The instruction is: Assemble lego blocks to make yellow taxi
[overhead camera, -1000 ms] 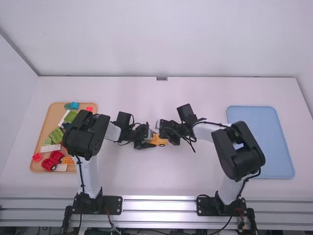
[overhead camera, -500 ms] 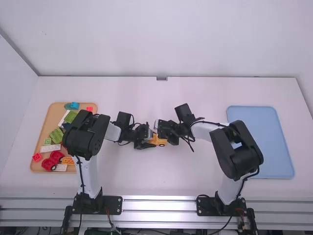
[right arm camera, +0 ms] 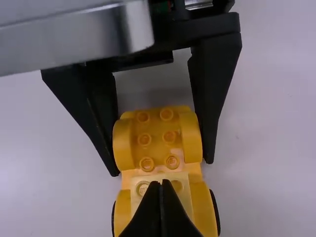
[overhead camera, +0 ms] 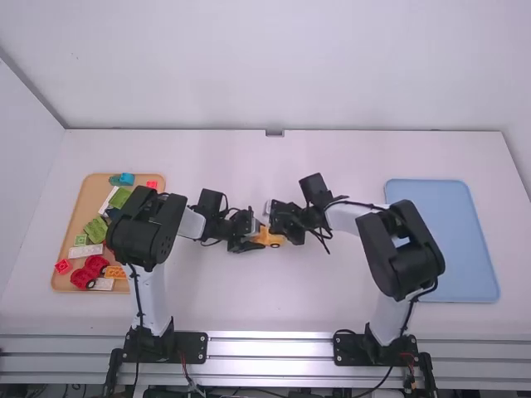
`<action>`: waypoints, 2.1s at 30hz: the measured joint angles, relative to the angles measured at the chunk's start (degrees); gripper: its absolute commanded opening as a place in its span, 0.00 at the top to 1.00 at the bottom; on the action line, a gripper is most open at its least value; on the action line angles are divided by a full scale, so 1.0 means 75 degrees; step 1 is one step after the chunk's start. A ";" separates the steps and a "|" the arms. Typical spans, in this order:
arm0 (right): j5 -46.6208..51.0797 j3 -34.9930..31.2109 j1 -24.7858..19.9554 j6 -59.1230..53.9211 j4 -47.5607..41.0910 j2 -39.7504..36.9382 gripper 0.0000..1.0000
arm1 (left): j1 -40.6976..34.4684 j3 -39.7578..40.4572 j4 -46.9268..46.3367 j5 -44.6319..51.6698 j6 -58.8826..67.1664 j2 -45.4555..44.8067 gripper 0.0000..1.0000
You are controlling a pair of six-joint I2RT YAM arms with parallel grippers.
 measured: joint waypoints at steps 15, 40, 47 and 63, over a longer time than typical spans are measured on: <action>-0.1043 -0.0006 -0.0105 0.0061 0.1081 0.0219 1.00 | 0.0012 0.0041 -0.0006 -0.0061 -0.0041 0.0000 0.55; 0.2847 0.0568 -0.0178 0.2436 -0.0391 -0.1661 0.01 | 0.0006 0.0044 -0.0134 -0.0087 -0.0239 -0.0047 0.01; 0.3075 0.0565 -0.0184 0.2483 -0.0423 -0.1661 0.01 | 0.0207 0.0044 -0.1110 -0.0886 -0.1005 -0.1110 0.01; 0.4033 0.0565 -0.0184 0.2792 0.0414 -0.1661 0.02 | 0.2343 0.0044 -0.3281 -0.4870 -0.5974 -0.5686 0.01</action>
